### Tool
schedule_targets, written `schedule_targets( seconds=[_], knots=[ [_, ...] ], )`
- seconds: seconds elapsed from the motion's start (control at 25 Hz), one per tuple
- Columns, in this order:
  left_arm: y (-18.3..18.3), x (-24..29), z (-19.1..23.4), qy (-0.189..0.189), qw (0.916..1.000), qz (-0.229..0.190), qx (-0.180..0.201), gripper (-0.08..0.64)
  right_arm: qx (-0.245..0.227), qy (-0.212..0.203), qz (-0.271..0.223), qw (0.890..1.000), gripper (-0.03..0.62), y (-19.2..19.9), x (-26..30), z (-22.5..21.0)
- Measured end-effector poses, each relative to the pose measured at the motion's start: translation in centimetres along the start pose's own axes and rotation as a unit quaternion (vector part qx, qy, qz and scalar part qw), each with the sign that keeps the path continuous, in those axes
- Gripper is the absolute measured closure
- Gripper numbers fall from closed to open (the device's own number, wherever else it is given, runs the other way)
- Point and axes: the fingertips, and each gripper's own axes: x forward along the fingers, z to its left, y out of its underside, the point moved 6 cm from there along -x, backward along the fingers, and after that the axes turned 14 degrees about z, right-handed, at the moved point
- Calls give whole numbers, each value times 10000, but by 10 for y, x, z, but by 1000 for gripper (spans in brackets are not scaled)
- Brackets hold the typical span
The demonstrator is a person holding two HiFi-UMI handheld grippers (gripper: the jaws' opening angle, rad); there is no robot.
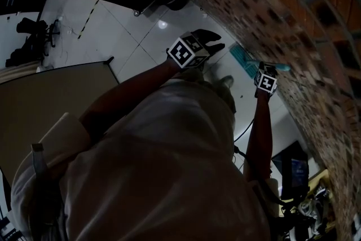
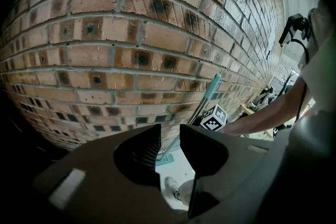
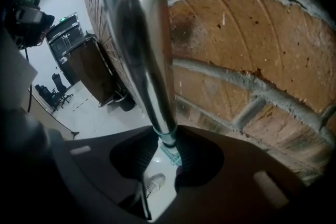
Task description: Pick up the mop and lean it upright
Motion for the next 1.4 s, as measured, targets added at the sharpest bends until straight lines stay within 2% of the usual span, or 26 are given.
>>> schedule_targets(
  seconds=[0.6, 0.96, 1.4],
  knots=[
    [3, 0, 3, -25, 10000, 77, -17, 428, 13, 56, -12, 10000, 480, 6, 13, -9],
    [5, 2, 2, -16, 9999, 129, 2, 428, -113, 145, 189, 9997, 480, 12, 21, -12],
    [8, 0, 3, -64, 9999, 137, -8, 428, 23, 82, 192, 9998, 480, -3, 29, -16]
  ],
)
